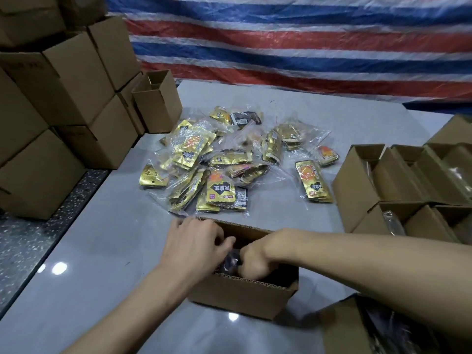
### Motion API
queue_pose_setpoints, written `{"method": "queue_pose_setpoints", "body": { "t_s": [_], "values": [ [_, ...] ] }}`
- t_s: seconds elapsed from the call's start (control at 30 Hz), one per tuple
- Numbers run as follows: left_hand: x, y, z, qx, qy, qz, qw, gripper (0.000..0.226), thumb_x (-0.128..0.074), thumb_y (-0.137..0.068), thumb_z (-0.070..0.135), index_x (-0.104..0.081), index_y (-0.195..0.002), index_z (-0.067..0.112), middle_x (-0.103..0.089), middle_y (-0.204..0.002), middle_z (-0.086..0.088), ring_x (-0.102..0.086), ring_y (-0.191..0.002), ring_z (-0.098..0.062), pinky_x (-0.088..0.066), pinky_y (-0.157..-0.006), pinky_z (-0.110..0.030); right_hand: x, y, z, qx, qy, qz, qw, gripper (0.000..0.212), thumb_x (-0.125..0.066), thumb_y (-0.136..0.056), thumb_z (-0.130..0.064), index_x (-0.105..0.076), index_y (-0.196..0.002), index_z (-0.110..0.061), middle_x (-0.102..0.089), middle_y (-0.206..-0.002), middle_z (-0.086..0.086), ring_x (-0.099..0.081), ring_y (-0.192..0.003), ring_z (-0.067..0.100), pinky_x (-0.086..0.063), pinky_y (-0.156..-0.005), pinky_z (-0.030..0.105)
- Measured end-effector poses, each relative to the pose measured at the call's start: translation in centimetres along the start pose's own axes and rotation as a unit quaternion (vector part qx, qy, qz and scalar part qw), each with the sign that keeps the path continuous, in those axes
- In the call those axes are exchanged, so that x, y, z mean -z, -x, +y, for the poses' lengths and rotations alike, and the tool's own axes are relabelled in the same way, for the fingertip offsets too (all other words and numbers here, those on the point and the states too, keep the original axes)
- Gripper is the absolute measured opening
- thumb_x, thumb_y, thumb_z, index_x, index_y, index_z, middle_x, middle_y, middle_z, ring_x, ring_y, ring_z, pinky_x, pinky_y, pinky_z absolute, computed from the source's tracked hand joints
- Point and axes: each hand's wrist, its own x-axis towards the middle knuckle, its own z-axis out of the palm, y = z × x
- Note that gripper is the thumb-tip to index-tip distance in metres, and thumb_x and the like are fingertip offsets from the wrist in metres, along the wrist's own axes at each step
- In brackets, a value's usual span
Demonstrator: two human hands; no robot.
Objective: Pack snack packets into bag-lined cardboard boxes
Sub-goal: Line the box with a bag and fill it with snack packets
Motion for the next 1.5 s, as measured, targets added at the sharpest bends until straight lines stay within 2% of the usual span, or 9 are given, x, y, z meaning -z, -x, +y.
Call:
{"method": "queue_pose_setpoints", "body": {
  "t_s": [0.17, 0.3, 0.47, 0.6, 0.67, 0.77, 0.97, 1.23, 1.5],
  "values": [
    [-1.1, 2.3, -2.3, -0.088, 0.093, 0.137, 0.982, 0.060, -0.034, -0.094, 0.057, -0.077, -0.067, 0.025, -0.066, -0.086, 0.015, -0.056, -0.119, -0.024, -0.027, -0.112, -0.053, 1.1, 0.4, -1.0, 0.000, 0.031, 0.029, 0.999, 0.034, -0.055, -0.097, -0.028, -0.063, -0.120, -0.004, -0.067, -0.116, 0.014, -0.065, -0.105, 0.035, -0.054, -0.090, 0.039],
    [-2.1, 3.4, -3.3, -0.198, 0.065, 0.209, 0.956, 0.051, -0.043, -0.098, 0.045, -0.073, -0.063, 0.023, -0.067, -0.089, 0.010, -0.058, -0.118, -0.029, -0.029, -0.111, -0.051, 4.3, 2.2, 0.6, 0.041, -0.134, -0.127, 0.982, 0.028, -0.048, -0.102, -0.019, -0.063, -0.084, -0.006, -0.067, -0.089, 0.013, -0.066, -0.069, 0.025, -0.058, -0.067, 0.030],
    [-1.8, 4.0, -2.1, -0.277, 0.070, 0.276, 0.918, 0.035, -0.054, -0.095, 0.032, -0.069, -0.069, 0.015, -0.064, -0.092, -0.004, -0.057, -0.094, -0.027, -0.043, -0.084, -0.037, 11.1, 5.5, 8.2, 0.039, -0.294, -0.160, 0.941, 0.038, -0.048, -0.103, -0.032, -0.077, -0.093, -0.011, -0.076, -0.088, 0.005, -0.071, -0.066, 0.012, -0.056, -0.055, 0.021],
    [-0.4, 3.4, -0.2, -0.259, 0.071, 0.108, 0.957, 0.037, -0.043, -0.097, 0.036, -0.057, -0.066, 0.024, -0.047, -0.076, 0.005, -0.056, -0.070, -0.019, -0.045, -0.059, -0.032, 11.4, 2.1, 14.6, -0.094, -0.335, 0.138, 0.927, 0.025, -0.055, -0.100, -0.026, -0.068, -0.097, -0.004, -0.073, -0.088, 0.012, -0.067, -0.064, 0.020, -0.054, -0.053, 0.025],
    [0.4, 2.3, 1.0, -0.172, 0.073, -0.036, 0.982, 0.036, -0.031, -0.103, 0.046, -0.053, -0.082, 0.027, -0.043, -0.087, 0.009, -0.058, -0.092, -0.014, -0.045, -0.074, -0.030, 9.8, -0.7, 17.3, -0.164, -0.209, 0.260, 0.928, 0.016, -0.054, -0.093, -0.011, -0.065, -0.085, -0.002, -0.069, -0.080, 0.013, -0.063, -0.069, 0.027, -0.053, -0.058, 0.030],
    [-0.5, -0.2, 1.2, -0.120, 0.090, -0.239, 0.959, 0.047, -0.032, -0.100, 0.059, -0.057, -0.120, 0.025, -0.052, -0.124, 0.002, -0.050, -0.123, -0.021, -0.043, -0.100, -0.037, 6.9, -4.0, 19.6, -0.244, -0.127, 0.297, 0.914, 0.010, -0.054, -0.088, -0.017, -0.056, -0.089, -0.007, -0.056, -0.084, 0.009, -0.059, -0.086, 0.029, -0.048, -0.071, 0.030],
    [-2.2, -4.4, 1.8, -0.079, 0.093, -0.408, 0.905, 0.065, -0.042, -0.096, 0.067, -0.054, -0.141, 0.022, -0.056, -0.141, -0.005, -0.052, -0.129, -0.025, -0.041, -0.105, -0.031, 1.8, -8.7, 21.2, -0.330, -0.253, 0.337, 0.845, 0.086, -0.070, -0.084, -0.040, -0.026, -0.147, -0.003, -0.040, -0.141, 0.021, -0.049, -0.124, 0.036, -0.045, -0.102, 0.039],
    [-2.6, -5.0, 2.2, -0.119, -0.006, -0.473, 0.873, 0.081, -0.046, -0.092, 0.072, -0.032, -0.156, 0.024, -0.036, -0.159, -0.001, -0.038, -0.143, -0.027, -0.033, -0.112, -0.035, 0.1, -10.1, 21.8, -0.326, -0.368, 0.453, 0.744, 0.098, -0.084, -0.071, -0.051, -0.030, -0.145, -0.015, -0.042, -0.138, 0.020, -0.046, -0.127, 0.043, -0.042, -0.103, 0.048],
    [-2.5, -2.9, 1.8, -0.173, -0.062, -0.367, 0.912, 0.029, -0.060, -0.097, 0.020, -0.059, -0.125, 0.013, -0.062, -0.127, -0.009, -0.059, -0.117, -0.028, -0.046, -0.088, -0.034, 0.1, -9.2, 19.8, -0.292, -0.232, 0.436, 0.819, 0.059, -0.062, -0.086, -0.030, -0.038, -0.137, -0.011, -0.061, -0.122, 0.019, -0.057, -0.114, 0.041, -0.051, -0.093, 0.045]
  ]
}}
